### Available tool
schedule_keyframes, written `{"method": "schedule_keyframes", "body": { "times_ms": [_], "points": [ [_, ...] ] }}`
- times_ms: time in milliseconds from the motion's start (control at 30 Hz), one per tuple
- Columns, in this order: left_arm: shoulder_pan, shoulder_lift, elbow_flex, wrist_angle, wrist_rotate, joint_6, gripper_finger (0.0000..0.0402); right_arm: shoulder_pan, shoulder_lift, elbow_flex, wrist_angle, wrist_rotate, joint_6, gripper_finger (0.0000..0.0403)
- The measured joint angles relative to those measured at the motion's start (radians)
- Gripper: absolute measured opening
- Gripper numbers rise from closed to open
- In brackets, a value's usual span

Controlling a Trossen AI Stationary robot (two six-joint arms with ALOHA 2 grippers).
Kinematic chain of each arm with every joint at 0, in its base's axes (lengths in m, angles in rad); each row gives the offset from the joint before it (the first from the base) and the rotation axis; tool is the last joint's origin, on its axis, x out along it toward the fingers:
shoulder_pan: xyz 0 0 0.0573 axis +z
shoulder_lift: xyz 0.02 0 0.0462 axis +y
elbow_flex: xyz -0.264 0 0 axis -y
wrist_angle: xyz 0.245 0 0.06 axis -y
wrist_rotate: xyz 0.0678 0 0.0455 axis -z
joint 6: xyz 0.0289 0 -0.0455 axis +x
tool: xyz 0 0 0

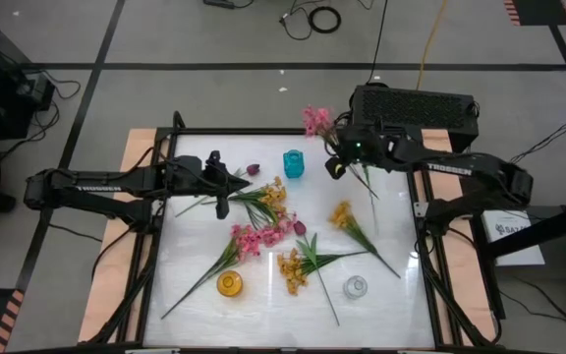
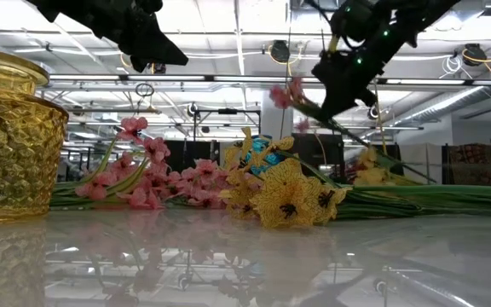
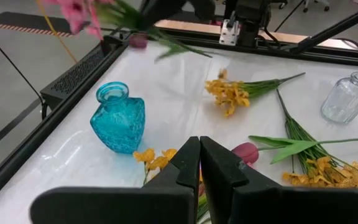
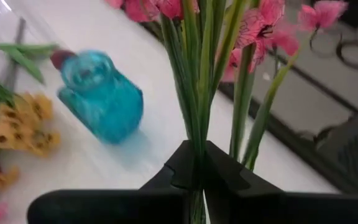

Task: Sort flowers into vase by color
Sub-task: Put the top pink flowers into the blue vase

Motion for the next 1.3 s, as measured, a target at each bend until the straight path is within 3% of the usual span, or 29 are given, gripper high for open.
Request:
{"method": "schedule_keyframes", "body": {
  "times_ms": [167, 533, 633, 867, 1133, 1300],
  "points": [
    [0.000, 0.000, 0.000, 0.000, 0.004, 0.000, 0.0021, 0.001, -0.033, 0.000, 0.102, -0.017, -0.041, 0.0015],
    [-0.001, 0.000, 0.000, 0.004, 0.004, 0.000, 0.0021, 0.043, -0.055, 0.000, 0.293, -0.287, 0.054, 0.0015],
    [-0.001, 0.000, 0.000, 0.048, -0.025, -0.007, 0.0021, 0.119, -0.079, 0.001, 0.386, -0.268, 0.080, 0.0015],
    [-0.010, 0.000, 0.000, 0.175, -0.041, -0.073, 0.0021, 0.322, -0.109, 0.001, 0.518, -0.100, 0.077, 0.0015],
    [-0.056, 0.000, 0.000, 0.218, -0.038, -0.081, 0.0025, 0.489, -0.025, 0.001, 0.609, -0.071, 0.077, 0.0015],
    [-0.091, 0.036, 0.000, 0.229, -0.042, -0.106, 0.0069, 0.543, 0.051, 0.001, 0.723, -0.076, 0.068, 0.0015]
  ]
}}
